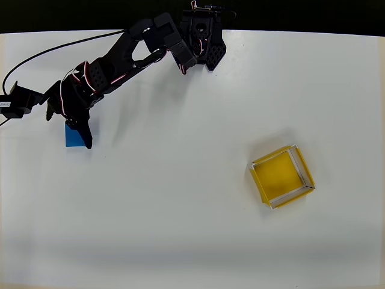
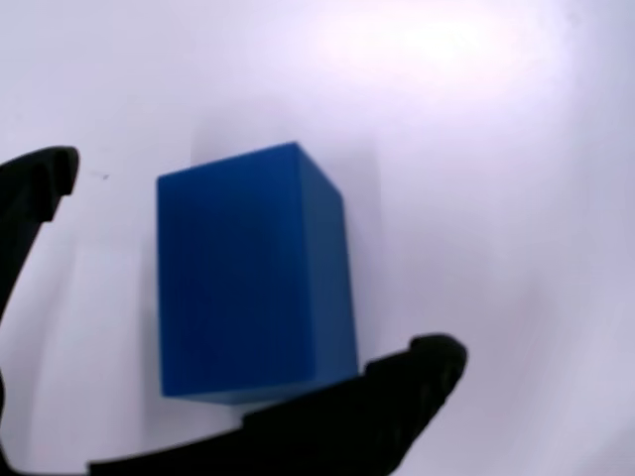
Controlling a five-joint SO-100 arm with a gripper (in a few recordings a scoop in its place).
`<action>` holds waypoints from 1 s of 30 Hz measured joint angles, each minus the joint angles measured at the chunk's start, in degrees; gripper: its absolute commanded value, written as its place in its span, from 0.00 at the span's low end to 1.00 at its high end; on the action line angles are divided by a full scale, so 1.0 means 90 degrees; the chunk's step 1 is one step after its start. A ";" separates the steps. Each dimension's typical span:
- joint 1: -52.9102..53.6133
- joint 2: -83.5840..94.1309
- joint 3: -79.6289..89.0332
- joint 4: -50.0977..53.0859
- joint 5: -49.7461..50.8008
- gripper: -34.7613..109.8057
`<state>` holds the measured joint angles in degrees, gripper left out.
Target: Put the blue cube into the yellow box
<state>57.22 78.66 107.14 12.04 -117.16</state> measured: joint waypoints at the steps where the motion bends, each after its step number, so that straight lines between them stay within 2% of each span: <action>1: 0.0000 -0.0088 -0.0039 -0.0059 -0.0068 0.70; 21: -0.0400 -0.0508 -0.0166 -0.0498 -0.0107 0.68; 30: -0.0410 -0.0508 0.0850 -0.1006 -0.0166 0.68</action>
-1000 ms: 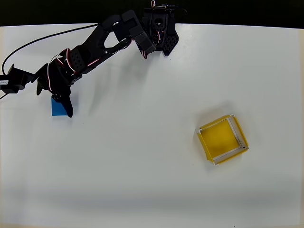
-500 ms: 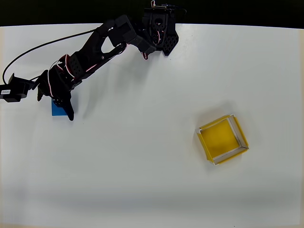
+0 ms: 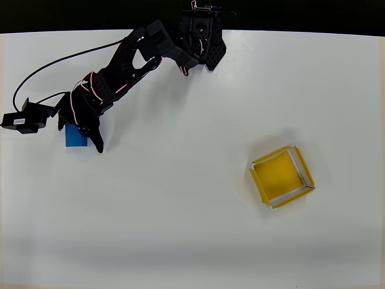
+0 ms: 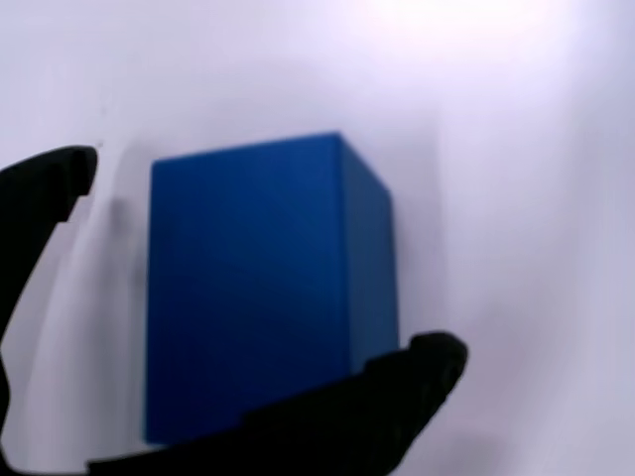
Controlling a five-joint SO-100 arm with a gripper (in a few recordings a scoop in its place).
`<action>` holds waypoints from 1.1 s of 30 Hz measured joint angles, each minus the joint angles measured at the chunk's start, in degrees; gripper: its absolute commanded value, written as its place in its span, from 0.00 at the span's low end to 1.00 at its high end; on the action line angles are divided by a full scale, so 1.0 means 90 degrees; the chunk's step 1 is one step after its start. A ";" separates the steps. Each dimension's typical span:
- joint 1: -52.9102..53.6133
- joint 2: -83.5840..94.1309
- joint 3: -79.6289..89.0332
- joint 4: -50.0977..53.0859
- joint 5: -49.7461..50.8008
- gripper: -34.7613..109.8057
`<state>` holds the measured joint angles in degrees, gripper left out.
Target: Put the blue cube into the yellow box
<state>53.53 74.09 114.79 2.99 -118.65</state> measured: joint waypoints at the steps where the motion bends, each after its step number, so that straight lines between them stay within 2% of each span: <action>1: 0.0000 0.0000 0.0107 -0.0020 0.0000 0.68; 16: -0.0107 0.0186 0.0410 -0.0146 0.0215 0.55; 22: -0.0107 0.0225 0.0410 -0.0322 0.0215 0.44; 33: -0.0107 0.0244 0.0410 -0.0508 0.0117 0.38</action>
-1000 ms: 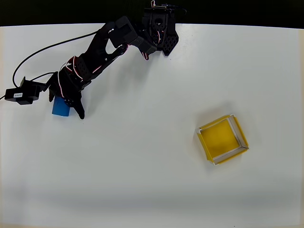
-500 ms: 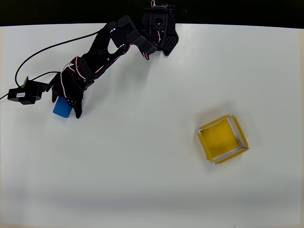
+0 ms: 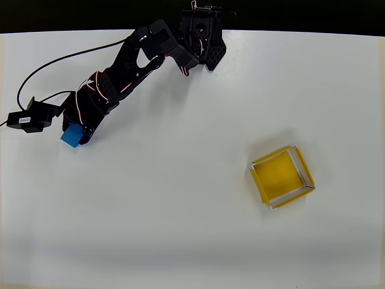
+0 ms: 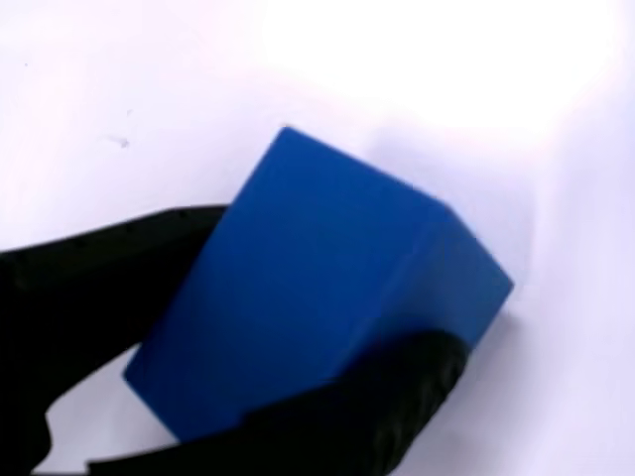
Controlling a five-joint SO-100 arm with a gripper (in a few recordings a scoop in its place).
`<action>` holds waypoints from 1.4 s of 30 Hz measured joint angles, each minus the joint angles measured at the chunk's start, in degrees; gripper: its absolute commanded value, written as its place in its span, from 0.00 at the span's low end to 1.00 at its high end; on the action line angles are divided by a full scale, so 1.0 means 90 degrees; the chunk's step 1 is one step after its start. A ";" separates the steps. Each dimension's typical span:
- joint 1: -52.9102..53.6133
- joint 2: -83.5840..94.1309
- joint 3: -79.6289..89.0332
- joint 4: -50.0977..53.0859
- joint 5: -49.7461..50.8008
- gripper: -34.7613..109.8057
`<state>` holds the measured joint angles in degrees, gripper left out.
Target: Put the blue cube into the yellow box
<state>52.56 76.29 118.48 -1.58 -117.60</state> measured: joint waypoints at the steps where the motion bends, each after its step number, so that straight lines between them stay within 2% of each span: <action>1: 0.0000 0.0000 0.0000 -0.0029 0.0000 0.37; 12: -0.0146 0.0732 0.0283 -0.0039 0.0176 0.36; 17: -0.0596 0.1543 0.0654 -0.0039 0.0449 0.36; 30: -0.3213 0.4209 0.1719 -0.0791 0.2061 0.36; 42: -0.5820 0.5313 0.1953 -0.1484 0.3477 0.36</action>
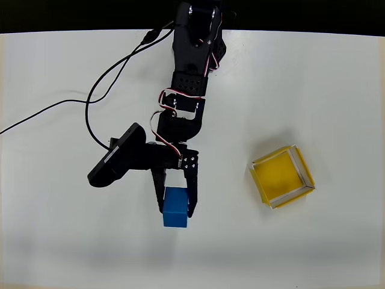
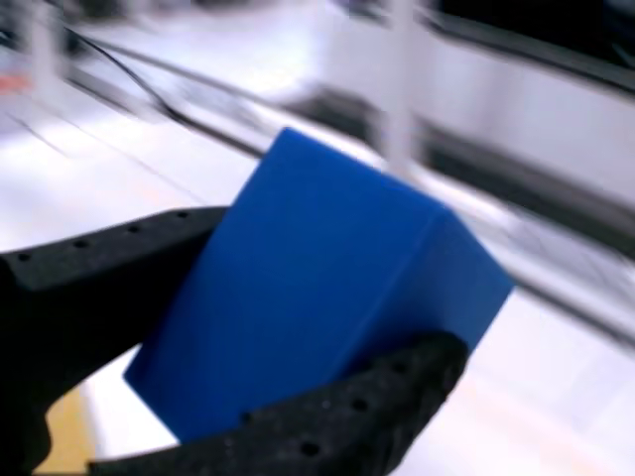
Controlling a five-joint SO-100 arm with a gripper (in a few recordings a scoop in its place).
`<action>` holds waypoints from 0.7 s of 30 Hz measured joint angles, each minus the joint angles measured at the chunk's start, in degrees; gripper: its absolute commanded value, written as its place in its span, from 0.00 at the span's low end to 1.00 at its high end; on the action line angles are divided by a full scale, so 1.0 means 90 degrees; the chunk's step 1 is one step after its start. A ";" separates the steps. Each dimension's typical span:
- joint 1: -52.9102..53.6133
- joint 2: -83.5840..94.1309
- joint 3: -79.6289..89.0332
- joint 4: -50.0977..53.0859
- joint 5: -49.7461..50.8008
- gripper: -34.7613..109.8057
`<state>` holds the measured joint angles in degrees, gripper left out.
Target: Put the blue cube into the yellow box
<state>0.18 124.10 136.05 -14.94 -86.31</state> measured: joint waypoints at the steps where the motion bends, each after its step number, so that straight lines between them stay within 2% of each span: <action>1: -0.0156 0.0029 0.0000 -0.0029 0.0068 0.36; 7: -0.1143 0.0039 -0.0010 0.0186 0.0361 0.36; 21: -0.3037 -0.0371 -0.1084 0.2021 0.1104 0.36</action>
<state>-27.16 120.76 126.30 3.25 -76.38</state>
